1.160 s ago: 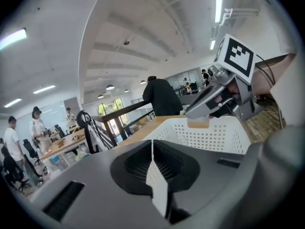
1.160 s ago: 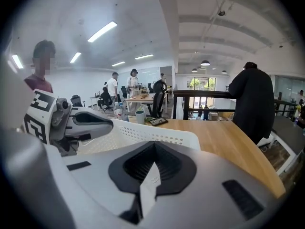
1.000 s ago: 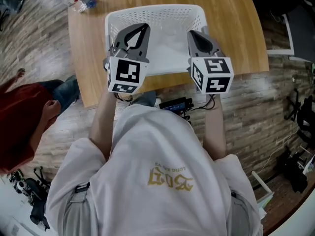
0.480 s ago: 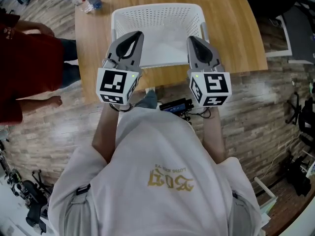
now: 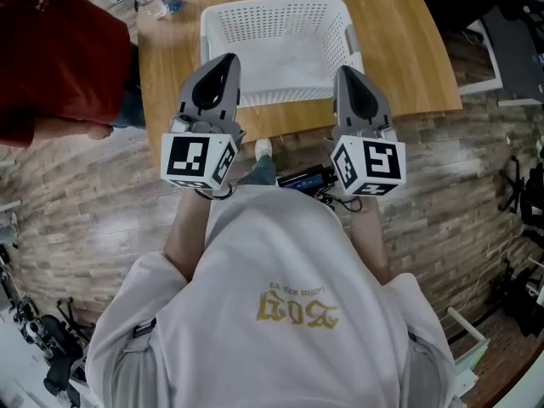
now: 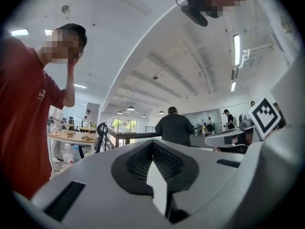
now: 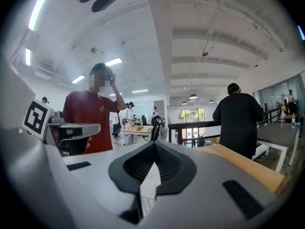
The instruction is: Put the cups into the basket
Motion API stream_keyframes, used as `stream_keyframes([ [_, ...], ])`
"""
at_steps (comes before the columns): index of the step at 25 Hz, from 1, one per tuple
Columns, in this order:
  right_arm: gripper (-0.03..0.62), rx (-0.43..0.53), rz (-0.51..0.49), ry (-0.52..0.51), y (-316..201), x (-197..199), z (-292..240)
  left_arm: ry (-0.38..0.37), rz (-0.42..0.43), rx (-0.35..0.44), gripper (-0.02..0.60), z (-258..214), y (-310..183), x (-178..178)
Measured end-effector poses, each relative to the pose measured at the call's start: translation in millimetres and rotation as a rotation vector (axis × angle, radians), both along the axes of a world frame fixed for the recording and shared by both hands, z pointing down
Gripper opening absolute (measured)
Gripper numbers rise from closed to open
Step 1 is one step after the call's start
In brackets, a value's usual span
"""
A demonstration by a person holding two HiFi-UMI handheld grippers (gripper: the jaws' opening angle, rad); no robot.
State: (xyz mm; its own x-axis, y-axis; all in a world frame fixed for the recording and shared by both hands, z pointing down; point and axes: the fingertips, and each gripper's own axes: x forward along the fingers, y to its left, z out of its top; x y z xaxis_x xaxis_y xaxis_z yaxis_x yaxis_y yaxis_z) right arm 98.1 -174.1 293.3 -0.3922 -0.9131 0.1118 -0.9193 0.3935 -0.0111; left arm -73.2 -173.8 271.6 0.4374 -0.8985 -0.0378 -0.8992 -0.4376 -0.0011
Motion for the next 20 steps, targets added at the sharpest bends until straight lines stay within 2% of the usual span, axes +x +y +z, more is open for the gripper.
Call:
stream_keyframes([
  [2,0.011,0.011,0.009,-0.01,7,2,-3,0.015,-0.005,-0.002,0.008,1,6,-3],
  [11,0.009,0.024,0.02,-0.022,21,6,-7,-0.009,-0.004,-0.019,0.008,6,20,-1],
  [20,0.009,0.01,0.014,-0.031,21,11,-3,0.031,-0.011,-0.013,0.008,3,20,-4],
])
